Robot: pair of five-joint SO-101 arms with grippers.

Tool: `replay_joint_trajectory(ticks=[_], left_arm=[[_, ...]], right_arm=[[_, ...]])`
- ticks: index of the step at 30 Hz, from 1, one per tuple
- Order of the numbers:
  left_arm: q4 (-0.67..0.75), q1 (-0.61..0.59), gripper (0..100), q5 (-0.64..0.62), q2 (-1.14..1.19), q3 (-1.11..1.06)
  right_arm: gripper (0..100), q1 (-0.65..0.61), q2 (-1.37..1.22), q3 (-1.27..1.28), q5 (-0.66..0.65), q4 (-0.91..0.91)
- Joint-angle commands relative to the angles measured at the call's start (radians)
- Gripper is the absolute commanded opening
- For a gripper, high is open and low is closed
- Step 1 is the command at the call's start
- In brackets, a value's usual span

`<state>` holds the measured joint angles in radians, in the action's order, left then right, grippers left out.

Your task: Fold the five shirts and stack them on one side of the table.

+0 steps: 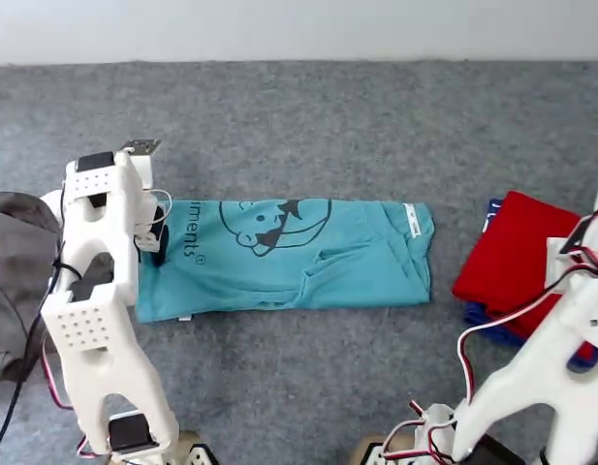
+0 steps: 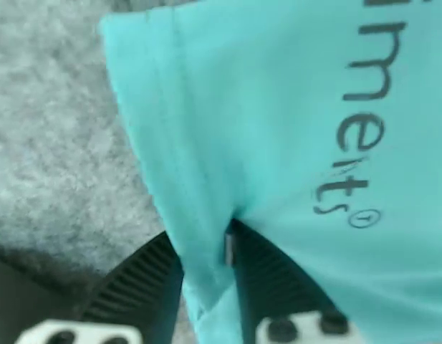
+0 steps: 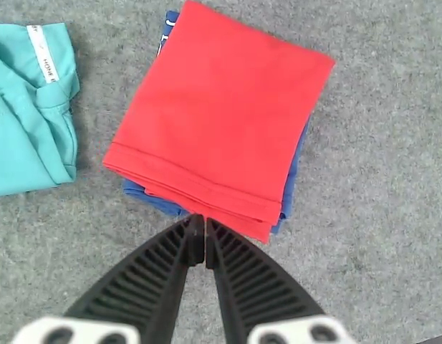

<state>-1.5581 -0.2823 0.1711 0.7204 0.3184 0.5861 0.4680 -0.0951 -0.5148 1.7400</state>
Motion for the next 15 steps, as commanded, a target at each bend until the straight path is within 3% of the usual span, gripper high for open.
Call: replay_joint_trajectory(ticks=[1, 6, 15], left_arm=[[-0.012, -0.008, 1, 0.008, 0.0, 0.051], [-0.041, 0.026, 1, 0.005, -0.112, 0.059], [-0.112, 0.256, 1, -0.077, -0.322, 0.062]], right_arm=[[1.3, -0.004, 0.022, 0.0, 0.005, 0.008], [1.3, -0.005, 0.018, 0.0, 0.005, 0.007], [1.3, -0.008, 0.016, 0.0, 0.005, -0.002]])
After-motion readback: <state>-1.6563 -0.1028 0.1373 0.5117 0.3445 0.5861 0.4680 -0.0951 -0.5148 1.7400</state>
